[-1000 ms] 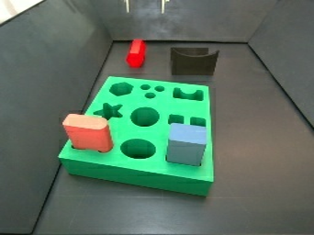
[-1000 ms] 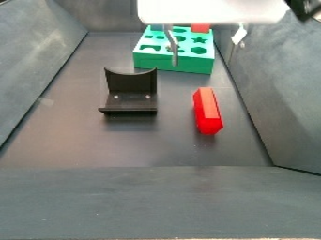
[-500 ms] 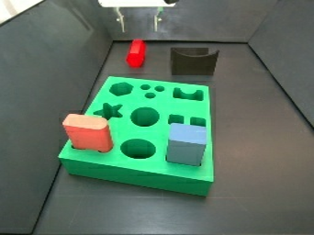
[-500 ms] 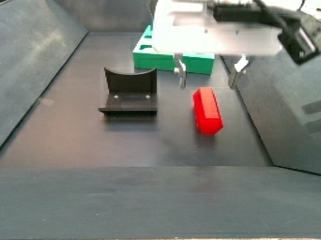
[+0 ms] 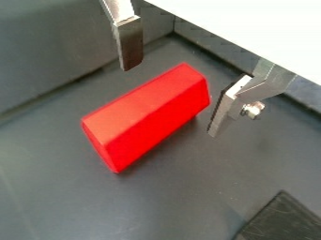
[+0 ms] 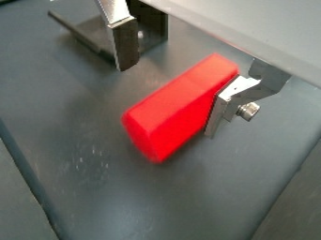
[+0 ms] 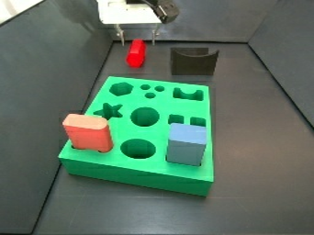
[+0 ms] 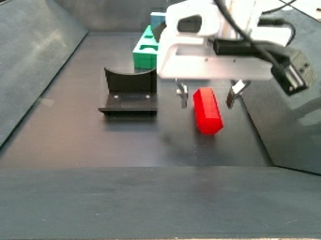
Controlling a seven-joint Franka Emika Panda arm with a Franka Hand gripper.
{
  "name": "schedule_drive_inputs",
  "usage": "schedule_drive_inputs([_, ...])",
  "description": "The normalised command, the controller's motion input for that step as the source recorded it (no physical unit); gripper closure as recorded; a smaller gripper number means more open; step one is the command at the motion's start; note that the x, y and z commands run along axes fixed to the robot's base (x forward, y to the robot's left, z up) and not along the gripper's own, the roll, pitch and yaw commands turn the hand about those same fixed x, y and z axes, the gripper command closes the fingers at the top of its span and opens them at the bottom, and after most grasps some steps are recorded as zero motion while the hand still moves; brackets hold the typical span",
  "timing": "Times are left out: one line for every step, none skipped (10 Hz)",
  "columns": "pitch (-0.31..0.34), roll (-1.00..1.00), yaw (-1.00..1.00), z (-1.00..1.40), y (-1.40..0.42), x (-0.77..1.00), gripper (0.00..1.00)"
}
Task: Pick up the hexagon object. Move up. Place the hexagon object on the fixture. Regrasp the hexagon object. Move to above the board. Insert the hexagon object.
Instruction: Pick up the hexagon object.
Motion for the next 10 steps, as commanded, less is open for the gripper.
schedule_drive_inputs([-0.193,-0.03,0.0,-0.74,0.15,0.0,0.0])
schedule_drive_inputs([-0.211,-0.04,-0.01,-0.79,0.09,0.0,0.0])
schedule_drive_inputs([-0.236,-0.05,-0.04,-0.76,0.01,0.0,0.0])
schedule_drive_inputs([0.0,0.0,0.0,0.0,0.02,0.0,0.0])
schedule_drive_inputs([0.0,0.01,0.0,0.0,0.0,0.0,0.0])
schedule_drive_inputs([0.0,0.0,0.0,0.0,0.0,0.0,0.0])
schedule_drive_inputs([0.0,0.0,0.0,0.0,0.0,0.0,1.0])
schedule_drive_inputs([0.0,0.0,0.0,0.0,0.0,0.0,1.0])
schedule_drive_inputs([0.0,0.0,0.0,0.0,0.0,0.0,1.0])
schedule_drive_inputs([0.0,0.0,0.0,0.0,0.0,0.0,1.0])
